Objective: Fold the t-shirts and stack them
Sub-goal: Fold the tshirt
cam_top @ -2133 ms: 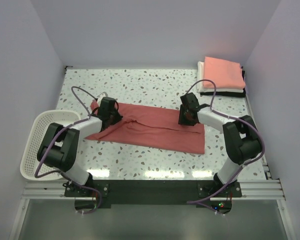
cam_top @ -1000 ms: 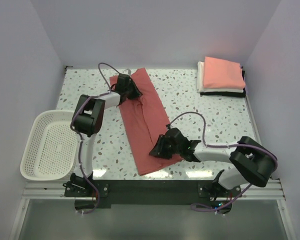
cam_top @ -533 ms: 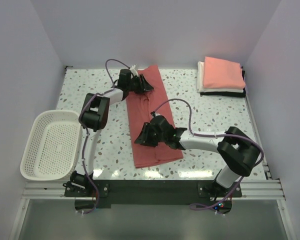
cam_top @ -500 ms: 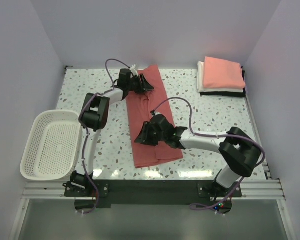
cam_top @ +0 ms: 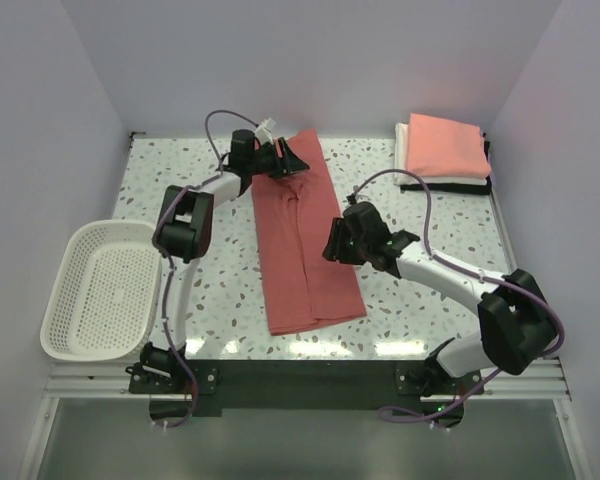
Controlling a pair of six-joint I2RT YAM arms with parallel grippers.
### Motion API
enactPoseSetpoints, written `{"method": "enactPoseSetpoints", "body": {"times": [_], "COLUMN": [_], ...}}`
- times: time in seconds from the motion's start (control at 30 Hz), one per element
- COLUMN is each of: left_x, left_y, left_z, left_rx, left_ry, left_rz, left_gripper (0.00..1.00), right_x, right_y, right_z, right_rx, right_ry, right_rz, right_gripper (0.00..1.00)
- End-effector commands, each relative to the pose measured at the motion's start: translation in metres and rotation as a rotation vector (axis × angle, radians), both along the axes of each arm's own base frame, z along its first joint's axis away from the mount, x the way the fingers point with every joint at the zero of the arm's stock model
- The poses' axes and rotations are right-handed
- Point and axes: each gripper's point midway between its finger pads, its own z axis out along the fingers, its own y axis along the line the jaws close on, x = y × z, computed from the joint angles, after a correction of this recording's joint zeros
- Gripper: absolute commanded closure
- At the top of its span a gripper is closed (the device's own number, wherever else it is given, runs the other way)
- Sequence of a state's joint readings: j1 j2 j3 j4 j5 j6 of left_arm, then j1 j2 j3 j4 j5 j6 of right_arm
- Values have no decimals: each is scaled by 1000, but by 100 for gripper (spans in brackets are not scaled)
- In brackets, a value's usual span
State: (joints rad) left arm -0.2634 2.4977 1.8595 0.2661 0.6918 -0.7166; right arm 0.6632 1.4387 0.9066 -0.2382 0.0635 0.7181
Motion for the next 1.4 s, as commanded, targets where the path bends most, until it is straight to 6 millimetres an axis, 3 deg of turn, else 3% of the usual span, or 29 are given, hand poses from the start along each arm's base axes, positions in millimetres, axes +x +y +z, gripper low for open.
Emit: {"method": "enactPoseSetpoints", "body": {"times": [0.0, 0.03, 0.07, 0.1, 0.13, 0.17, 0.2, 0.23, 0.3, 0.33, 0.37, 0.4, 0.43, 0.47, 0.5, 0.57, 0.6, 0.63, 0.67, 0.7, 0.73, 0.77, 0.8, 0.83, 1.07, 1.37], "left_x": [2, -4, -7, -17, -23, -25, -40, -53, -73, -101, -110, -133, -150, -160, -181, -207, -230, -245, -256, -278, -289, -298, -315, -325, -357, -403], "left_y": [10, 13, 19, 25, 31, 39, 47, 51, 62, 64, 71, 79, 78, 83, 89, 101, 108, 112, 117, 125, 125, 123, 127, 127, 127, 110], "left_z": [115, 107, 122, 100, 112, 106, 79, 86, 75, 66, 61, 38, 31, 46, 29, 31, 12, 18, 12, -7, -10, -1, -14, -13, -15, -44], "left_rx": [-75, -67, -65, -48, -48, -32, -15, -7, 16, 39, 66, 110, 139, 138, 174, 226, 268, 272, 289, 315, 318, 288, 317, 326, 380, 354], "left_ry": [-223, -199, -210, -124, -116, -77, 26, 49, 96, 122, 126, 183, 203, 167, 203, 209, 247, 244, 254, 297, 300, 273, 309, 311, 312, 416], "left_rz": [20, 31, 61, 100, 138, 198, 237, 261, 326, 337, 378, 398, 404, 429, 431, 471, 470, 474, 488, 486, 475, 456, 438, 421, 291, 151], "left_gripper": [40, 40, 40, 40, 41, 42, 47, 50, 57, 57, 58, 59, 60, 60, 62, 62, 62, 62, 62, 62, 62, 62, 62, 62, 61, 61], "right_x": [-18, -20, -22, -26, -27, -29, -33, -35, -39, -42, -44, -47, -49, -52, -55, -62, -66, -70, -73, -82, -84, -89, -96, -99, -118, -112], "right_y": [-26, -28, -30, -34, -38, -41, -46, -49, -54, -57, -58, -61, -62, -62, -63, -64, -66, -66, -66, -65, -63, -63, -65, -66, -77, -87], "right_z": [-20, -21, -22, -28, -30, -31, -37, -39, -40, -42, -43, -45, -46, -48, -49, -52, -56, -56, -58, -62, -64, -65, -71, -73, -87, -71], "right_rx": [-137, -137, -140, -157, -168, -177, -197, -211, -232, -242, -245, -248, -252, -254, -256, -258, -260, -254, -247, -227, -211, -195, -192, -189, -172, -186], "right_ry": [26, 26, 28, 41, 47, 49, 62, 66, 72, 79, 81, 86, 91, 101, 111, 135, 150, 160, 172, 198, 207, 217, 242, 253, 300, 250], "right_rz": [44, 42, 37, 39, 33, 29, 27, 30, 32, 36, 37, 40, 45, 52, 58, 75, 80, 83, 87, 105, 104, 109, 107, 98, 55, -6], "right_gripper": [50, 50, 50, 50, 50, 50, 50, 50, 50, 50, 50, 50, 50, 50, 50, 51, 51, 52, 52, 51, 51, 51, 51, 51, 52, 53]}}
